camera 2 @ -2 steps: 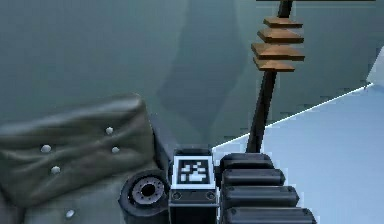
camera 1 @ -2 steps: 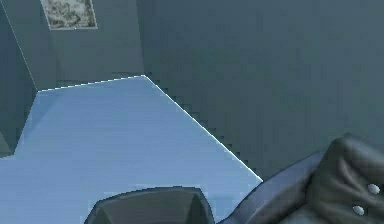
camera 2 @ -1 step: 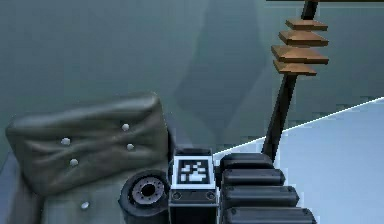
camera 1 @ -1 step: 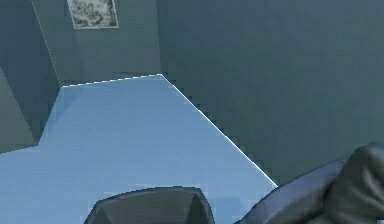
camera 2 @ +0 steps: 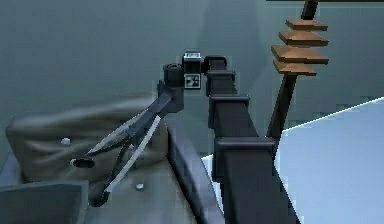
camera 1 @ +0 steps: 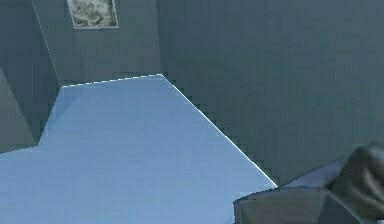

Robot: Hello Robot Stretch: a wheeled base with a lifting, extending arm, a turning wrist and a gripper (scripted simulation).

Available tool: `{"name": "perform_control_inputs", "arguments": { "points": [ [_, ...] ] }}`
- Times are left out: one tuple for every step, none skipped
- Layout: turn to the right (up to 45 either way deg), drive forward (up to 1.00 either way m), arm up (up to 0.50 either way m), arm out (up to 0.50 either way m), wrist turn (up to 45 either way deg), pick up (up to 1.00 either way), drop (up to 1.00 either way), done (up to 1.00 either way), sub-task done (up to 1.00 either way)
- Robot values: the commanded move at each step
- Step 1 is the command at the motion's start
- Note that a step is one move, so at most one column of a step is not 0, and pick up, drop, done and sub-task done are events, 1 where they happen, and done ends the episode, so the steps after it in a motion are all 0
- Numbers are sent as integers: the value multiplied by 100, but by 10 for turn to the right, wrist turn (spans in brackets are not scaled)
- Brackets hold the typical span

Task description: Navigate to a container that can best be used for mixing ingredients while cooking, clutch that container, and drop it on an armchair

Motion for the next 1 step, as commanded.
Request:
{"name": "perform_control_inputs", "arguments": {
  "points": [
    [0, 0, 0, 0, 390, 0, 0, 0, 0]
  ]
}}
